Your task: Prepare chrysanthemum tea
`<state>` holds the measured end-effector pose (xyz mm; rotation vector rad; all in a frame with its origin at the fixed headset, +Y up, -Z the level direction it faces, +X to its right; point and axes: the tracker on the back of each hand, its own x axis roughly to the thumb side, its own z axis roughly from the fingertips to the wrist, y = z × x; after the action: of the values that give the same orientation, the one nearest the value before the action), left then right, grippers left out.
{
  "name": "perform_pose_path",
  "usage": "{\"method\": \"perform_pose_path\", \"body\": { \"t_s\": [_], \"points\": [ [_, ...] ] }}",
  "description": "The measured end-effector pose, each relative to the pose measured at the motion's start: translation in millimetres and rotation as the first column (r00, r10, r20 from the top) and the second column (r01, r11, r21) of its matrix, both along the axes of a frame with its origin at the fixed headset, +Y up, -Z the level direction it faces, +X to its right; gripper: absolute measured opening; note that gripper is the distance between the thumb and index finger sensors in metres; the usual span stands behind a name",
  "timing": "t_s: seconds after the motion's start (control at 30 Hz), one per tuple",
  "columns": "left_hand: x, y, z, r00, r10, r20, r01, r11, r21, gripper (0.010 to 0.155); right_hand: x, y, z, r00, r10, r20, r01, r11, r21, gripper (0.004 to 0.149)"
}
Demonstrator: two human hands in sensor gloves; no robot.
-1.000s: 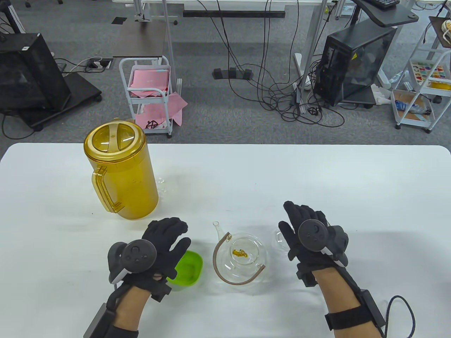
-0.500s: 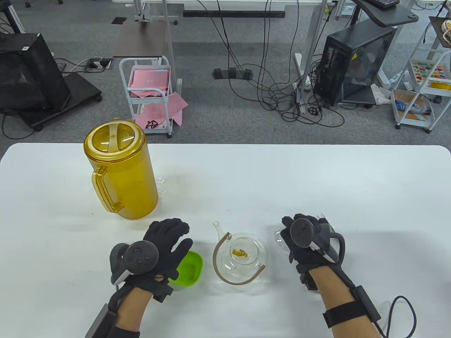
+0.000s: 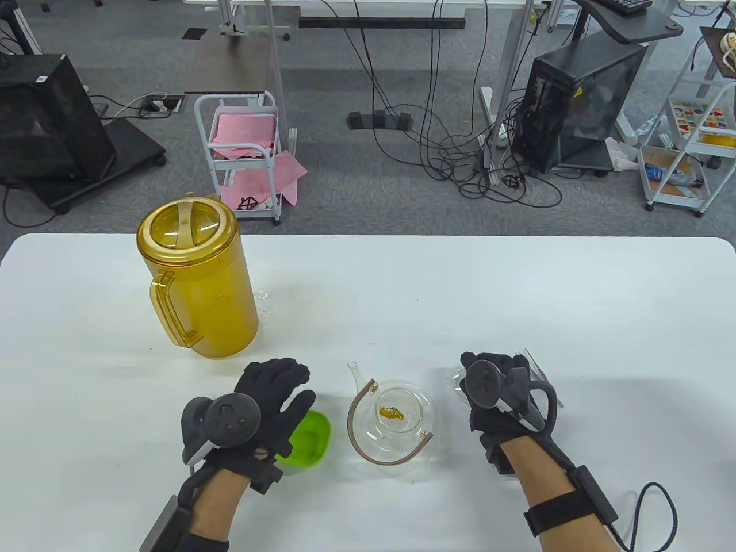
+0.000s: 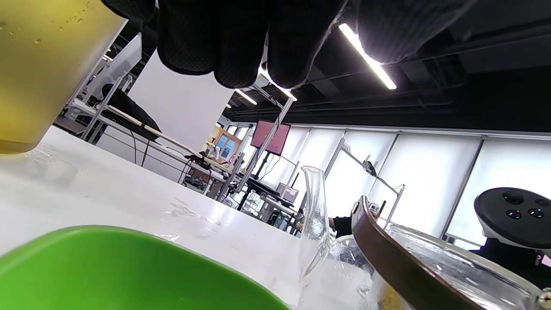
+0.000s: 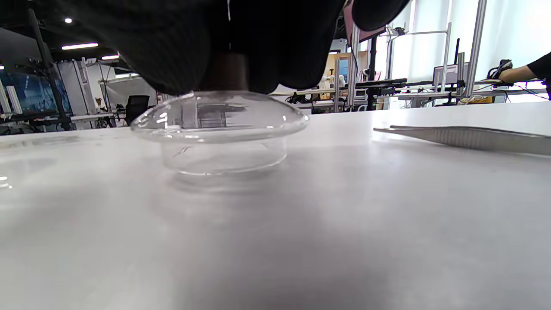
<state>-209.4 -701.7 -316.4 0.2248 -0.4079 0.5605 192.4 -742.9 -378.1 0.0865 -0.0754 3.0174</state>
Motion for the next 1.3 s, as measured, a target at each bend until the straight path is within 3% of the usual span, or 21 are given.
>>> {"method": "perform_pose_path", "body": {
  "t_s": [0.17,0.3,0.43,0.57,0.8,1.3],
  "points": [
    [-0.7,0.2,-0.3,1.0,0.002,-0.001,-0.002,1.0,0.001,0.059,4.4,30.9,14.2,0.993,-0.115,-0.007,0.115,0.98,0.164,0.053],
    [-0.1,0.8,0.1,1.0,-0.001,0.0,0.001,1.0,0.003,0.06,-6.7,64.7,36.6,0.959,-0.248,-0.138,0.278,0.917,0.285,0.053],
    [-0.4,0.6,0.0,1.0,-0.005,-0.001,0.005,1.0,0.003,0.059,-28.9,79.2,55.5,0.92,-0.261,-0.292,0.349,0.885,0.308,0.053],
    [-0.7,0.8,0.1,1.0,-0.005,-0.003,0.005,1.0,0.001,0.06,-56.5,83.0,73.7,0.884,-0.214,-0.416,0.359,0.881,0.308,0.052],
    [-1.3,0.9,0.0,1.0,-0.01,-0.003,0.01,1.0,0.0,0.06,-87.1,74.6,87.0,0.852,-0.109,-0.512,0.276,0.925,0.261,0.051],
    [-0.3,0.2,-0.3,1.0,-0.019,0.006,0.019,1.0,-0.002,0.06,-97.4,63.5,84.4,0.872,-0.011,-0.489,0.138,0.965,0.225,0.051]
  ]
}}
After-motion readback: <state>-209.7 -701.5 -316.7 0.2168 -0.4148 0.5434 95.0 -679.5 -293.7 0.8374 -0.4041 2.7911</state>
